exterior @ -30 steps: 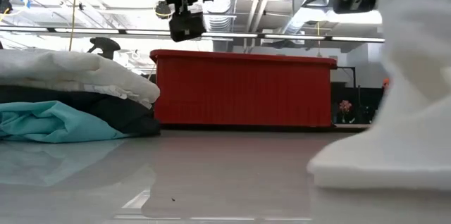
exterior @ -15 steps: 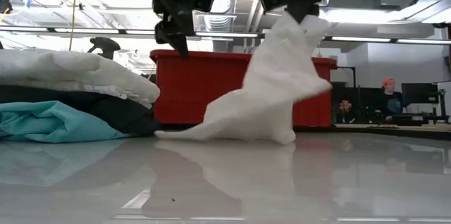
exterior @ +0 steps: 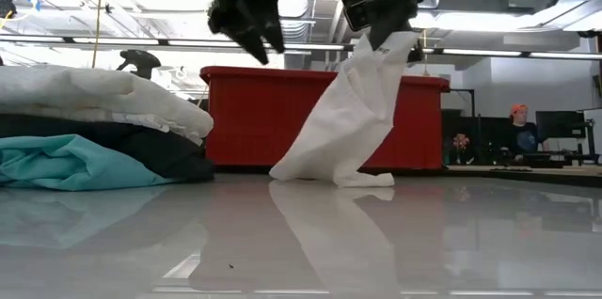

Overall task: Fold laundry
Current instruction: Fold the white shorts

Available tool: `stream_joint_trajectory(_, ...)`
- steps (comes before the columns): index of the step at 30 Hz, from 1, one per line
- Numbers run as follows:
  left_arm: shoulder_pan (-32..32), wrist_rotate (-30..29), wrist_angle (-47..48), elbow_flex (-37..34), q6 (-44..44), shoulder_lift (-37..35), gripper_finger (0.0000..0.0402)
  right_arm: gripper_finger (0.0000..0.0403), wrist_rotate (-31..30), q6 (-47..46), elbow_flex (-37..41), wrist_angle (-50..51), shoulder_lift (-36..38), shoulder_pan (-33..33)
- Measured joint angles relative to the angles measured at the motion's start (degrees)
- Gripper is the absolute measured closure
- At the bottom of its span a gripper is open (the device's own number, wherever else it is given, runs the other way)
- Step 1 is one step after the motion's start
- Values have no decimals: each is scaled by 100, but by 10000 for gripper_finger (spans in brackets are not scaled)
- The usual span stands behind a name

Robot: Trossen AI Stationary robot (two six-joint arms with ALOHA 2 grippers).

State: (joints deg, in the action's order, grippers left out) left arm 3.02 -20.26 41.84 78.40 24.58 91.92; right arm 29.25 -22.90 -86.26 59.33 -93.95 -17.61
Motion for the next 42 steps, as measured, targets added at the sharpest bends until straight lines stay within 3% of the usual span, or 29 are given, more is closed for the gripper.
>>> stream_joint_trajectory(6,753,-1741,-1183,-459,-163,-1,139,379,387,49,0,-313,0,-141)
stream_joint_trajectory(9,978,-2256,-1268,-682,33,0,139,379,509,111,0,-338,0,-230)
stream_joint_trajectory(17,1364,-2681,-1968,-1336,1044,5,139,379,862,192,0,-736,0,-458)
stream_joint_trajectory(24,1457,-3096,-3063,-1677,598,2,139,379,1272,-89,0,-1568,0,-661)
stream_joint_trajectory(34,1524,-3451,-3143,-1686,144,2,139,379,1325,-257,1,-2069,0,-854)
stream_joint_trajectory(42,1438,-3933,-3085,-1668,-309,279,139,379,1717,-757,2,-2944,0,-959)
